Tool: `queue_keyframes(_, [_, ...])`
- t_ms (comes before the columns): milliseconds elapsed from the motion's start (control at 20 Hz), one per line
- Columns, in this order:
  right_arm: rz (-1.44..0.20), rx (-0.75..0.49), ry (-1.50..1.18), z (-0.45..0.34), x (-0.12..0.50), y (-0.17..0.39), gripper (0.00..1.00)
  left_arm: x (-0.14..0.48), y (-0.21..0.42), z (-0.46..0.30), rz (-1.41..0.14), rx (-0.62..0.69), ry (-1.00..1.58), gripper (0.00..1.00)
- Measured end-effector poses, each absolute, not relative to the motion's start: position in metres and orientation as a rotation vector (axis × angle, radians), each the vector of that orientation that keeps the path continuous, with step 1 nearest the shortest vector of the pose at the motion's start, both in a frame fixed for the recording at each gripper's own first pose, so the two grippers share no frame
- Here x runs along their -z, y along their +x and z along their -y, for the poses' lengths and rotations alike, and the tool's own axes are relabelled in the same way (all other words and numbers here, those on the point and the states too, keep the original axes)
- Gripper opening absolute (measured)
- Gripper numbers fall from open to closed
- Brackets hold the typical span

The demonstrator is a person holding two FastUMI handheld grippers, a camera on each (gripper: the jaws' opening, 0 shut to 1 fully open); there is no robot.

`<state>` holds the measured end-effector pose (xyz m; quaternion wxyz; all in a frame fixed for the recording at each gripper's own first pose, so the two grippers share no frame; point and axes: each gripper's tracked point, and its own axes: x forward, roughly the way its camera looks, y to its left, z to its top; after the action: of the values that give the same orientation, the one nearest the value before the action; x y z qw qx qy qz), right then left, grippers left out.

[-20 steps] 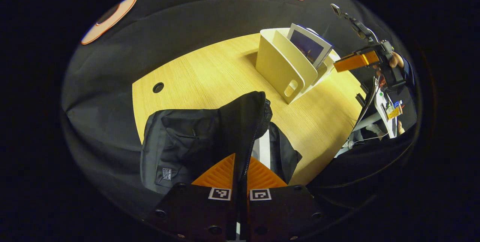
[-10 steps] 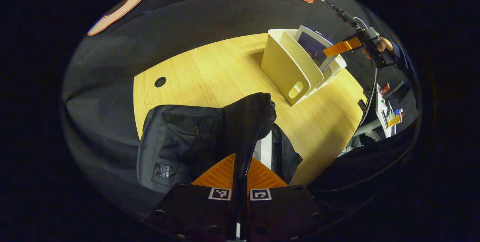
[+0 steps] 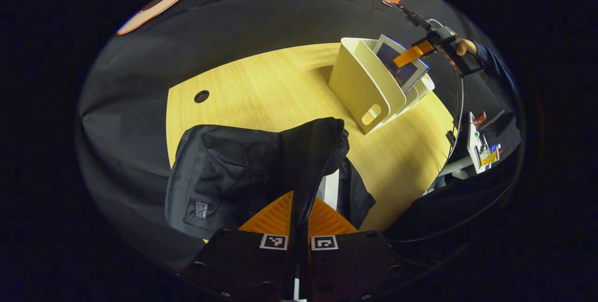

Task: Open the schoolbag, grab two books from the bookshelf and put them into the schoolbag.

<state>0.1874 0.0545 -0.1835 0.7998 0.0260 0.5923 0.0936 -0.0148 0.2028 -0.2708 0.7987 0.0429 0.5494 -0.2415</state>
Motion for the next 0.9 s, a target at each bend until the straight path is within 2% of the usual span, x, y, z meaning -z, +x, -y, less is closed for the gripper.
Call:
queue_keyframes(100, [-1.288, -0.185, 0.055, -0.053, 0.186, 0.186, 0.64, 0.27, -0.015, -0.204, -1.178, 0.518, 0.096, 0.04])
queue_keyframes(150, [-1.297, -0.157, 0.046, -0.049, 0.191, 0.187, 0.54, 0.27, -0.014, -0.204, -1.177, 0.52, 0.096, 0.04])
queue_keyframes(200, [-1.296, -0.119, 0.037, -0.043, 0.19, 0.189, 0.41, 0.27, -0.015, -0.204, -1.178, 0.526, 0.097, 0.04])
queue_keyframes(400, [-1.316, -0.088, 0.042, -0.043, 0.185, 0.173, 0.36, 0.272, -0.015, -0.204, -1.175, 0.544, 0.087, 0.04])
queue_keyframes(900, [-1.273, -0.011, 0.117, -0.041, 0.151, 0.118, 0.35, 0.271, -0.015, -0.207, -1.143, 0.612, 0.123, 0.04])
